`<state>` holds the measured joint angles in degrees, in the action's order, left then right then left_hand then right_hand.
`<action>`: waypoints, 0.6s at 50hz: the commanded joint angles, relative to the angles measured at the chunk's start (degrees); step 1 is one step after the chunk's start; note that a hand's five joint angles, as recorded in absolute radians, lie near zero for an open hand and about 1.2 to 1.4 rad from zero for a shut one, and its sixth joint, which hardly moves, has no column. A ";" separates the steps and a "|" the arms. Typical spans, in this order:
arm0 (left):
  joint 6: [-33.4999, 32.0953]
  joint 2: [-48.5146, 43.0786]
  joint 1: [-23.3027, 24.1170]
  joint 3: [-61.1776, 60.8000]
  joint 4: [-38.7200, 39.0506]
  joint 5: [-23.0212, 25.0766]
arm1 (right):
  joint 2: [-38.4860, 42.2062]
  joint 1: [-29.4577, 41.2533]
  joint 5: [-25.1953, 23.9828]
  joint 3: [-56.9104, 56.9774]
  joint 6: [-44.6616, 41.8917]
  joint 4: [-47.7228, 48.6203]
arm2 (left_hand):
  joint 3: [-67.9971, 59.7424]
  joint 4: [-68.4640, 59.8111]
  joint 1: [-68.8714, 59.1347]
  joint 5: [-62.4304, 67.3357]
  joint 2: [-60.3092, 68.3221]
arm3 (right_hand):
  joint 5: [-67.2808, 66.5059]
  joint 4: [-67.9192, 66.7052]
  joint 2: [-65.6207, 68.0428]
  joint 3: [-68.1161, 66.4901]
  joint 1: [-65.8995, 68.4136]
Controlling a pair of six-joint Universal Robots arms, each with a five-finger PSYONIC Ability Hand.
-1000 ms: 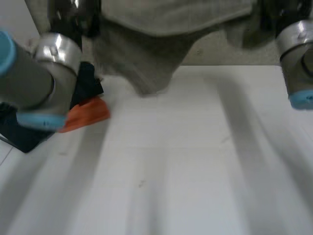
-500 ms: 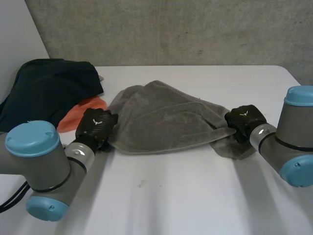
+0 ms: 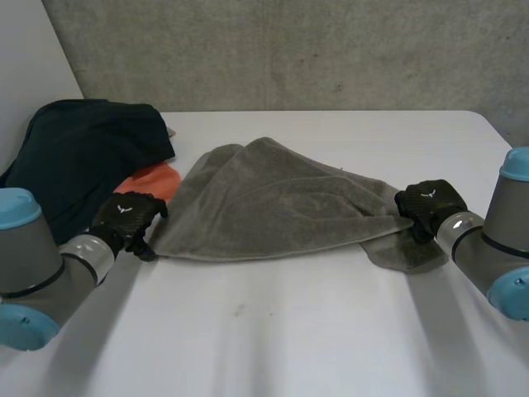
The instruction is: Fold the laundry.
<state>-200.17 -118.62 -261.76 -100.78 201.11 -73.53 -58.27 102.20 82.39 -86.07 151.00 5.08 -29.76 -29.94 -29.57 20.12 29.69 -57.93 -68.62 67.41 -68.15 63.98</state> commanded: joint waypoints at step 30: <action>2.15 7.14 2.74 11.84 -5.55 -0.91 | -12.90 -0.16 0.14 5.72 -2.28 -8.14 | -50.24 -50.06 -50.43 49.88 50.31 | -12.07 -11.38 12.59 -11.85 16.02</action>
<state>-198.72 -125.40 -259.34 -87.91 198.46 -74.29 -62.88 102.02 82.64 -85.24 150.34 3.66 -68.19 -68.58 -65.67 55.71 68.43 -57.93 -68.62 67.41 -68.16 63.98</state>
